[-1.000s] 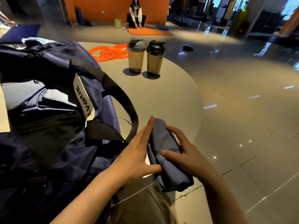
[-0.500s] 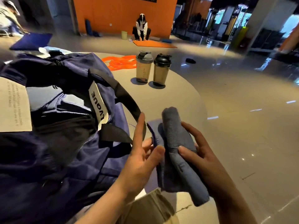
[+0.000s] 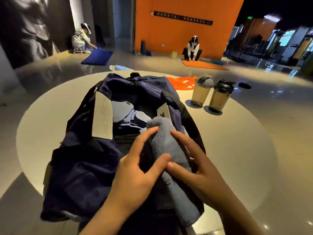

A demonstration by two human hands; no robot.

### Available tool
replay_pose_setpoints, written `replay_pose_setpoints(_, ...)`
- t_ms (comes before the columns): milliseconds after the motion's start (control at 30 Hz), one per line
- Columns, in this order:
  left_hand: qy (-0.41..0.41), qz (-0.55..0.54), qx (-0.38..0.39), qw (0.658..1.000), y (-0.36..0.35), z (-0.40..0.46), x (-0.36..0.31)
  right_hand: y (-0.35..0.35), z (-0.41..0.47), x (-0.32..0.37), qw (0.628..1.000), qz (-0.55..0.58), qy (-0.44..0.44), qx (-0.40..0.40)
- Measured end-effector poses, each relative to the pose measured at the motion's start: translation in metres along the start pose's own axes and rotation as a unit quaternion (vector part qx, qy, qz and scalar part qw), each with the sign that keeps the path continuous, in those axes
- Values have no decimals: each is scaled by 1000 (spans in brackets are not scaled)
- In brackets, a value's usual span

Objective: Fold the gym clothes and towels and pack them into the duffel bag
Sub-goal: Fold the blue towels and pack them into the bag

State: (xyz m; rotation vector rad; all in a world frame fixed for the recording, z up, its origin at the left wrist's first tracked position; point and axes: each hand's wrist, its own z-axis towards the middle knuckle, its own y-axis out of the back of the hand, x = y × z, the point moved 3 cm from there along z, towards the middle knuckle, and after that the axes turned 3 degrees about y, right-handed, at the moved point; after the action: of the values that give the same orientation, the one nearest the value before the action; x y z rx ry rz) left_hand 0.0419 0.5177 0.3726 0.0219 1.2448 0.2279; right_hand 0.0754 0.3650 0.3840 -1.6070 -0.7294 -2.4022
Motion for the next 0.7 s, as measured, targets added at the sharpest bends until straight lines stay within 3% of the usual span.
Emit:
replay_pose_setpoints(133,14,-39,-56,998,38,8,4,-15,19,12,995,4,-13,98)
replay_pose_setpoints(167,10,-24,-75,997,50,11,2,-15,25,16,995,-23,-9,95)
replay_pose_setpoints(233,9,11,-114,993,78,18,3,-5,42,23,987,-157,37,17)
replay_pose_setpoints(333,16,88,-168,982,115,31,4,15,83,22,921,-382,49,-56)
replay_pose_setpoints(400,15,135,-185,973,128,40,3,25,115,10,868,-495,-37,-16)
replay_pose_setpoints(467,22,161,-186,969,132,47,3,27,139,-2,840,-532,-99,38)
replay_pose_setpoints(567,34,190,-187,963,133,50,6,33,157,-16,846,-506,-146,80)
replay_pose_setpoints(700,51,247,-186,950,132,52,8,43,168,-19,914,-360,-178,66)
